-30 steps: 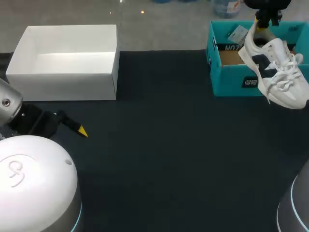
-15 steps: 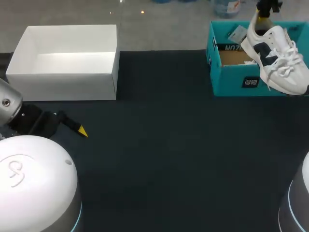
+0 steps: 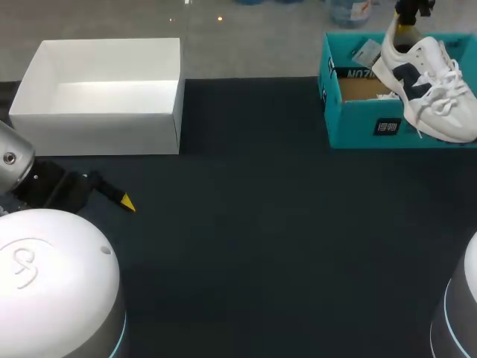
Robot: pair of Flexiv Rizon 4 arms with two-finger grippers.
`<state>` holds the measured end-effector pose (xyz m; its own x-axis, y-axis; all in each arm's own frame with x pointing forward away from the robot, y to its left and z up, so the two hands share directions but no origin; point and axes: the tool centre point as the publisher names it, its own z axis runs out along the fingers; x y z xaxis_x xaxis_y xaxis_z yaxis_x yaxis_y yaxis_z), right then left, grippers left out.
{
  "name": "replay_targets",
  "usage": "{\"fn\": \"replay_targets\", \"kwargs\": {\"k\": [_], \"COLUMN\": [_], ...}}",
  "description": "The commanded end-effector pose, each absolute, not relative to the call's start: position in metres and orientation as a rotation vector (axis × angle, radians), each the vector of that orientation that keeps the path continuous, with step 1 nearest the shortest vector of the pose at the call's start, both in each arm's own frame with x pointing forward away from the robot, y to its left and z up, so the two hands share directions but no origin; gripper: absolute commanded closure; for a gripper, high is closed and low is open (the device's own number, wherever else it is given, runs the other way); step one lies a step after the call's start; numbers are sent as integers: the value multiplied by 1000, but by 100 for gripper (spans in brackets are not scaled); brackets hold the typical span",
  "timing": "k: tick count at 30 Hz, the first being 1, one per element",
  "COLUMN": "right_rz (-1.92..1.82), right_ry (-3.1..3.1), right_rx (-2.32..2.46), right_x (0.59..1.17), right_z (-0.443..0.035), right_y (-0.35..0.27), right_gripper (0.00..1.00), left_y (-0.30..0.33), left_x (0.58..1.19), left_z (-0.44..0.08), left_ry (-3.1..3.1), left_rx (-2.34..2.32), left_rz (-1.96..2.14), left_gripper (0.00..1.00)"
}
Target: Take the shoe out of the shoebox, open the shoe tongue, remove and reinsert the insole, then place the shoe into the shoebox
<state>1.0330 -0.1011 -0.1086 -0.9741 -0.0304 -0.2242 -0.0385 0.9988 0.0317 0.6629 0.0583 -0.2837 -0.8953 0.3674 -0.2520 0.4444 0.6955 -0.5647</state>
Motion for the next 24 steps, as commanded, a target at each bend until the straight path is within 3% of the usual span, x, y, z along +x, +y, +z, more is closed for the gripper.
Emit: {"fn": "replay_targets", "kwargs": {"k": [1,24], "right_rz": [35,57], "right_ry": [2921,2936], "right_rx": [-45,-9], "right_x": [1039,1170], "right_z": [-106,-121], "right_y": [-107,-205], "right_gripper": [100,100], "left_y": [58,58], "left_x": [663,663], "left_z": [-284,-284], "left_ry": [2784,2784], "left_rx": [669,669], "left_rz": [-969,-969], "left_gripper": [0,0]}}
